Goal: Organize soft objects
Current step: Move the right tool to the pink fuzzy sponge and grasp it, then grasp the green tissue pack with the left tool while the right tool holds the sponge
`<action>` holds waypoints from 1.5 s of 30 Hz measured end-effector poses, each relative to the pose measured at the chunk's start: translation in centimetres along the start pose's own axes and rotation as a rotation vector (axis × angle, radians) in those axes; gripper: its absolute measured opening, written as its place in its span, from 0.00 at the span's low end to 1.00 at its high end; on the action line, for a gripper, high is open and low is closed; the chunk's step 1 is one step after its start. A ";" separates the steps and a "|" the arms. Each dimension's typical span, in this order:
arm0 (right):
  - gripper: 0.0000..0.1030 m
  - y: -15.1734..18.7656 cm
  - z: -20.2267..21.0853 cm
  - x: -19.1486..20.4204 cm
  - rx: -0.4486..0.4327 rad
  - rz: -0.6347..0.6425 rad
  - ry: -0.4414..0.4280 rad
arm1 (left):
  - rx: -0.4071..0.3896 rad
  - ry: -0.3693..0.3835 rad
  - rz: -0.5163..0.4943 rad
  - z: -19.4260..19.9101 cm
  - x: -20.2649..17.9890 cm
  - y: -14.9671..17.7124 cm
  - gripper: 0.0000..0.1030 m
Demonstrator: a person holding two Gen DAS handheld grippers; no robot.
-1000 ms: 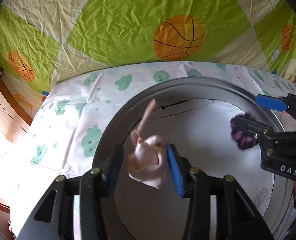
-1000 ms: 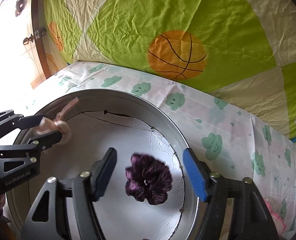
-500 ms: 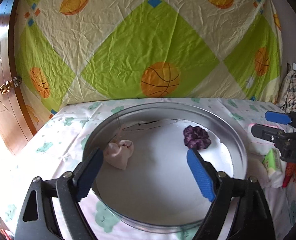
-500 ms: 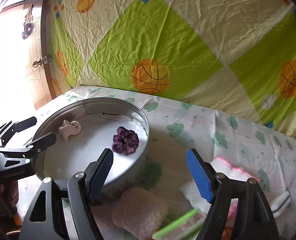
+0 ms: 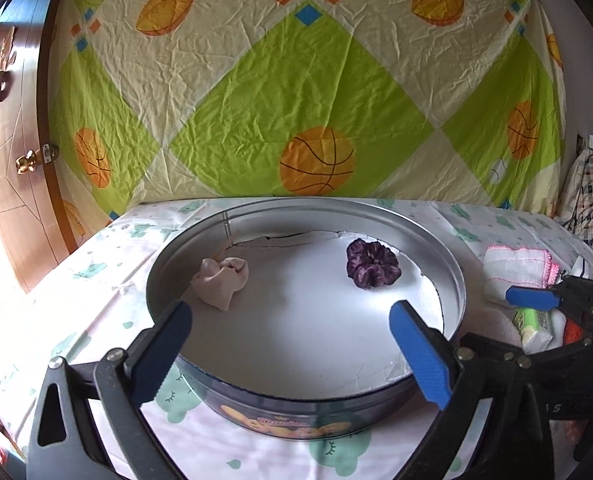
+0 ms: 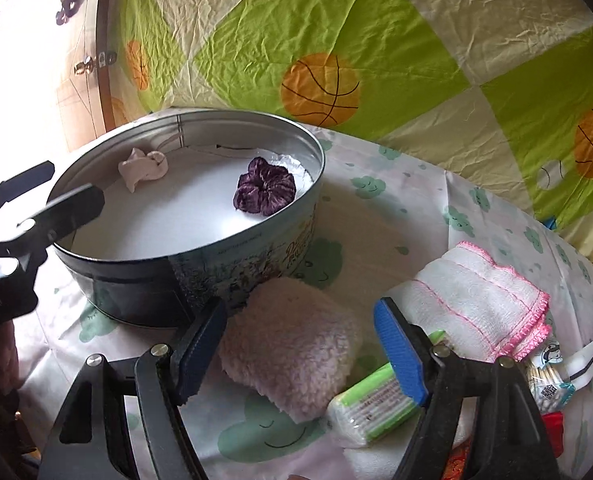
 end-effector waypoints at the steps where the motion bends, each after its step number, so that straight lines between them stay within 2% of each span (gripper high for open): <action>1: 0.75 0.0 -0.4 0.2 0.011 0.012 0.013 | -0.005 -0.001 0.004 0.1 0.1 0.0 1.00; 9: 0.77 0.0 -2.2 1.2 0.073 0.112 0.113 | -0.004 0.007 -0.005 0.1 -0.1 0.2 1.00; 13: 0.74 0.0 -2.5 1.0 0.089 0.108 0.098 | 0.000 0.008 -0.001 0.0 -0.1 0.2 1.00; 14: 0.63 0.1 -2.5 0.9 0.091 0.100 0.069 | 0.000 0.007 0.001 0.0 -0.1 0.2 1.00; 15: 0.58 0.1 -2.4 1.0 0.092 0.093 0.047 | 0.000 0.006 0.002 0.0 -0.1 0.2 1.00; 17: 0.38 0.2 -2.0 1.2 0.080 0.101 0.067 | 0.001 0.004 0.001 0.0 -0.1 0.2 1.00; 20: 0.27 0.2 -1.0 1.1 0.044 0.079 0.024 | -0.009 0.000 -0.002 0.1 0.0 0.2 1.00; 23: 0.25 0.3 0.3 0.6 -0.011 0.033 -0.020 | -0.016 0.003 -0.008 0.1 -0.3 0.2 1.00; 27: 0.24 0.3 3.1 0.3 -0.110 -0.008 -0.026 | -0.024 0.024 -0.013 0.5 -1.1 0.1 1.00; 30: 0.24 0.2 6.0 -1.0 -0.198 -0.057 0.001 | -0.040 0.048 -0.033 1.1 -2.4 -0.2 0.99; 33: 0.24 0.5 8.2 -3.1 -0.260 -0.108 0.063 | -0.047 0.086 -0.057 1.5 -4.1 -0.5 1.00; 39: 0.24 2.0 8.9 -7.1 -0.271 -0.200 0.175 | -0.029 0.159 -0.117 1.4 -8.5 -0.3 0.99; 45: 0.24 3.7 8.4 -9.9 -0.261 -0.276 0.211 | 0.014 0.237 -0.178 0.4 -12.9 0.0 0.97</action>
Point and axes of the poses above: each gripper's, at about its wrist camera, not at the fingertips, and z roughly against the way its jaws point, x to its left, y to its underside, the point moved 1 cm from there along -z, roughly the way its jaws point, and after that the axes turned 4 degrees about y, right-handed, at the moved point
